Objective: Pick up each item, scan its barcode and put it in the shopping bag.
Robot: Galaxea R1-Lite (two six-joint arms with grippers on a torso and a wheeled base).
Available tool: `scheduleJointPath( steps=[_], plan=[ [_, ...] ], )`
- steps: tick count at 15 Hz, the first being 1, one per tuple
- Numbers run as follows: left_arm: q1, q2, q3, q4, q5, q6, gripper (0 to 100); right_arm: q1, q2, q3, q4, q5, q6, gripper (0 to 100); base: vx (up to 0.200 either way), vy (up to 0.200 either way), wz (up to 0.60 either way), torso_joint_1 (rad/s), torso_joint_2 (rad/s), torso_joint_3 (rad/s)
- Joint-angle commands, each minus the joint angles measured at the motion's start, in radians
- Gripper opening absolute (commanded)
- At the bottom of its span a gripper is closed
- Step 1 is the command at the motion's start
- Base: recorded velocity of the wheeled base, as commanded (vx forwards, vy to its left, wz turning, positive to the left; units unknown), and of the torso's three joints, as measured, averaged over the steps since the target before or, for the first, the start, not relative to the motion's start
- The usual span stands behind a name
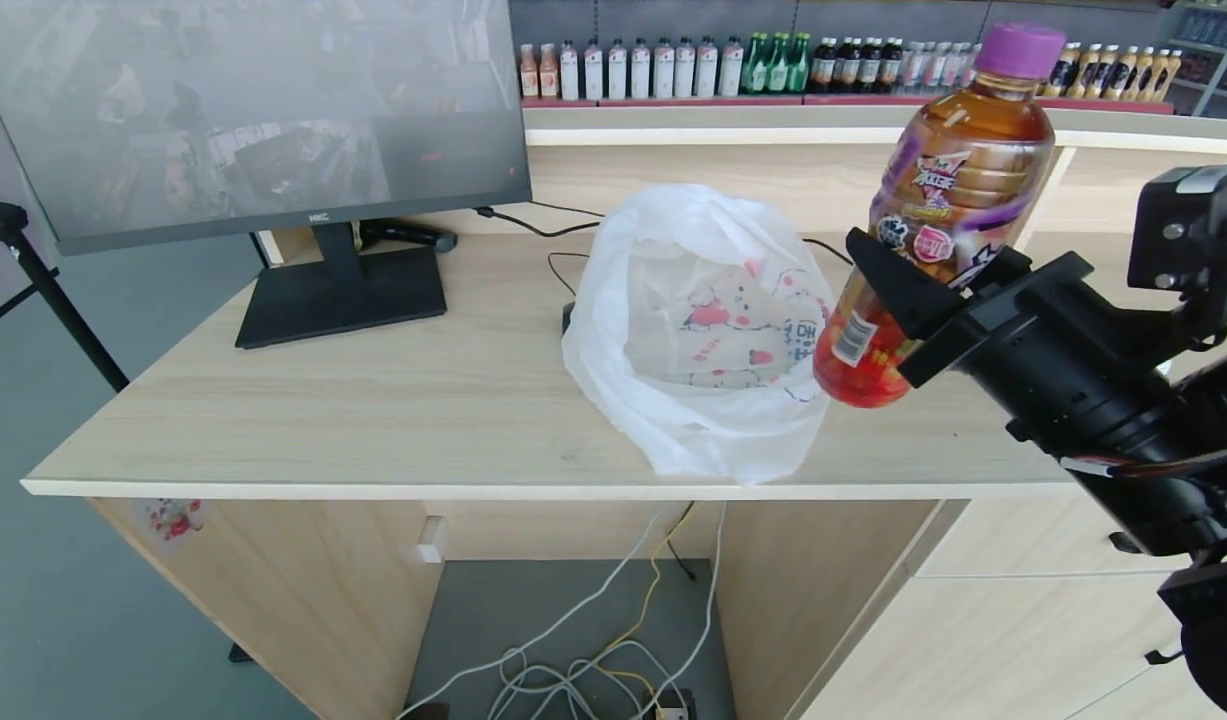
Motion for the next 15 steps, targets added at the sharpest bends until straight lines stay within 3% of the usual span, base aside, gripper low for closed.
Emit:
scheduleJointPath(
  steps=[1,12,15],
  plan=[
    [0.0,0.0,0.0,0.0,0.0,0.0,100,0.003,0.047,-0.07,-0.001,-0.002,0.055,0,0.0,0.0,0.0,0.0,0.0,0.0],
    [0.0,0.0,0.0,0.0,0.0,0.0,100,-0.016,0.349,-0.42,-0.001,0.003,0.17,0,0.0,0.0,0.0,0.0,0.0,0.0],
    [0.0,0.0,0.0,0.0,0.0,0.0,100,-0.02,0.392,-0.529,0.086,0.004,0.179,0,0.0,0.0,0.0,0.0,0.0,0.0]
  ],
)
